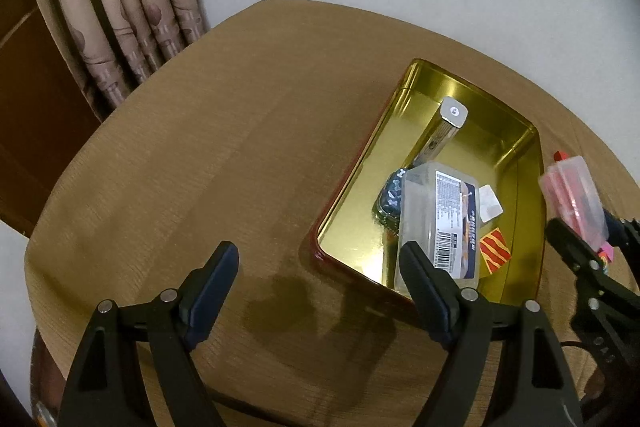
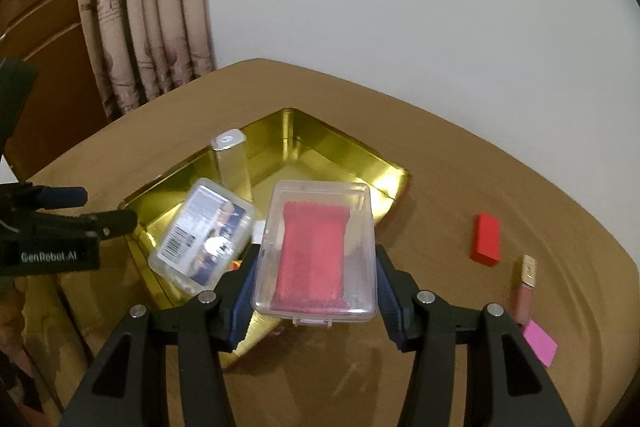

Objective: Organize rigid objects
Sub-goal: 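Carry the pink-insert clear box into the gold tin and open the right gripper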

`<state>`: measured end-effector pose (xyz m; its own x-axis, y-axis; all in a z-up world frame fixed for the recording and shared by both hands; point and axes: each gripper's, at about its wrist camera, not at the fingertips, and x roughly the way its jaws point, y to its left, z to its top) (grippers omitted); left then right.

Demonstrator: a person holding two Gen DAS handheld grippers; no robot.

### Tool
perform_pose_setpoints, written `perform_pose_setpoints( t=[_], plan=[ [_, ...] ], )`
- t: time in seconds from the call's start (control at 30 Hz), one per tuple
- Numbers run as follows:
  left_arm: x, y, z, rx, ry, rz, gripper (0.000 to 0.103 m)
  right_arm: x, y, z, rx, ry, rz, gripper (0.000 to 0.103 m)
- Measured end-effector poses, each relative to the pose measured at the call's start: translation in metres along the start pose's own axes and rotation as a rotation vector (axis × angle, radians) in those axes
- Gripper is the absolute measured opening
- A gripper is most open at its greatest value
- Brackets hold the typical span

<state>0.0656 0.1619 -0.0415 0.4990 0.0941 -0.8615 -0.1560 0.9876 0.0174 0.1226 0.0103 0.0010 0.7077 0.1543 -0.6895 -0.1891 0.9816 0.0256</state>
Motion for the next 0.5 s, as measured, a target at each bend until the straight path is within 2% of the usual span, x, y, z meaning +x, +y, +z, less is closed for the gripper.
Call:
perform_pose_setpoints(
  t=[0.3, 0.5],
  plan=[
    [0.002, 0.004, 0.001, 0.001, 0.001, -0.002, 0.08, 0.033, 0.013, 0.008, -0.018, 0.043, -0.003, 0.054],
    [0.001, 0.007, 0.0, -0.007, 0.0, -0.009, 0.08, 0.037, 0.013, 0.004, -0.028, 0.053, -0.01, 0.054]
  ],
)
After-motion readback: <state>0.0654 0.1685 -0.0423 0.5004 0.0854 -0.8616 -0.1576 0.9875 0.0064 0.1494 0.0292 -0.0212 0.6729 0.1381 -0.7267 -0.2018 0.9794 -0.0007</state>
